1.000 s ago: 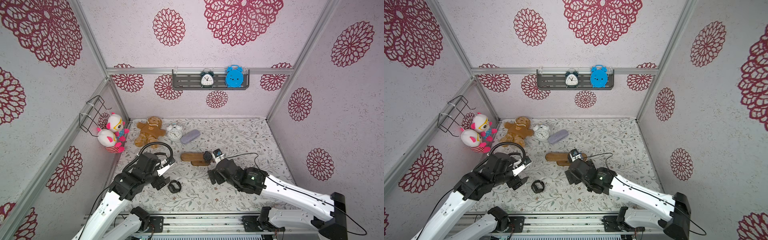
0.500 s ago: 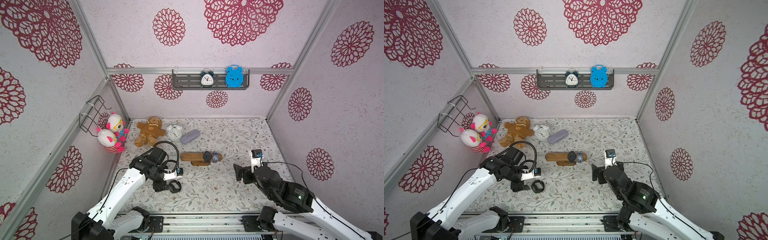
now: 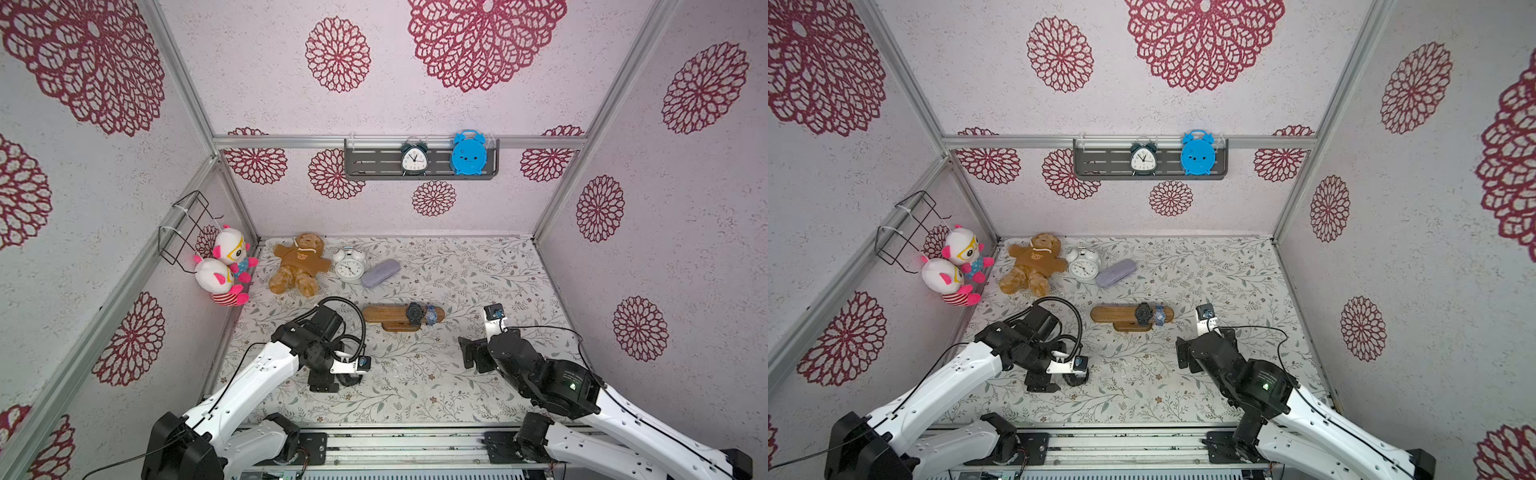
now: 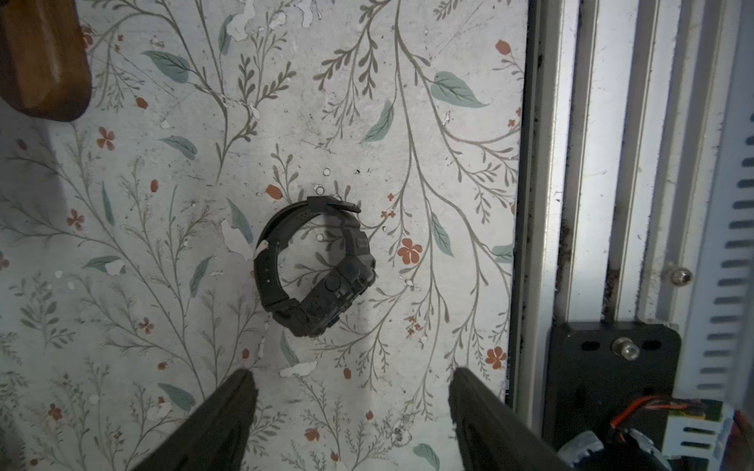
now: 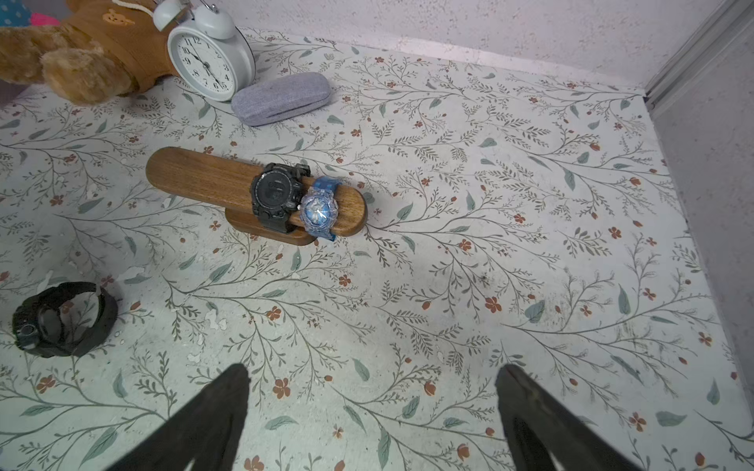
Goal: Place watch on stand
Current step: Pick up the watch at the center of the board.
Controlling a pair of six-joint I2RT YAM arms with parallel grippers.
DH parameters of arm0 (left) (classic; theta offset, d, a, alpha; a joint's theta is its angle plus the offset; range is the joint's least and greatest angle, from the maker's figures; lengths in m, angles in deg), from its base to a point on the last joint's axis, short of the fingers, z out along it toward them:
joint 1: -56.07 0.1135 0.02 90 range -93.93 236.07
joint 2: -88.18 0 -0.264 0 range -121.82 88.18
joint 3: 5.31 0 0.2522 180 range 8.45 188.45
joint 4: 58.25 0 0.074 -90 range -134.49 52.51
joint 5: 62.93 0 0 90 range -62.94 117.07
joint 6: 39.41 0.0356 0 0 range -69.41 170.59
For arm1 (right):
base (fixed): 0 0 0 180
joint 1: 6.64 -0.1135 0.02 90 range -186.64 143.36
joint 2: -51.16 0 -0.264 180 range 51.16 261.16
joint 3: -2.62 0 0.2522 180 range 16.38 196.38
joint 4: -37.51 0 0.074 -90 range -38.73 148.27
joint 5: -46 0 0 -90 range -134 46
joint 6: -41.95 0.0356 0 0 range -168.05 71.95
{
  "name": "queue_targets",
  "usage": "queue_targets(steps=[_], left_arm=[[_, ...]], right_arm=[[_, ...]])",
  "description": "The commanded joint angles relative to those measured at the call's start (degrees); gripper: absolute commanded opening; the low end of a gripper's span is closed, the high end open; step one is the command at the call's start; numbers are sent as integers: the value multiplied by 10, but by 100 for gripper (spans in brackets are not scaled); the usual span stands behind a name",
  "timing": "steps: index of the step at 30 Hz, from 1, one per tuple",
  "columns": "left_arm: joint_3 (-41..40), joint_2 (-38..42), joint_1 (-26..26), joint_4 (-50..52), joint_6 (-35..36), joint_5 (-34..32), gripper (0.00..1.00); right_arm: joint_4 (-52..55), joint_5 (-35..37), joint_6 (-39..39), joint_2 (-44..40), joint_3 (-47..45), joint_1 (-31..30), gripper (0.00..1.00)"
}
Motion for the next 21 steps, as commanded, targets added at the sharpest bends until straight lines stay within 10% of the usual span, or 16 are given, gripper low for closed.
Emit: queue_targets(steps=[1, 21], left_arm=[[4, -23, -5, -36, 44, 24, 77], [-30, -85, -30, -88, 54, 10, 62]], right_arm=[[2, 3, 10, -8, -1, 2, 97], [11, 5, 20, -30, -21, 2, 97]])
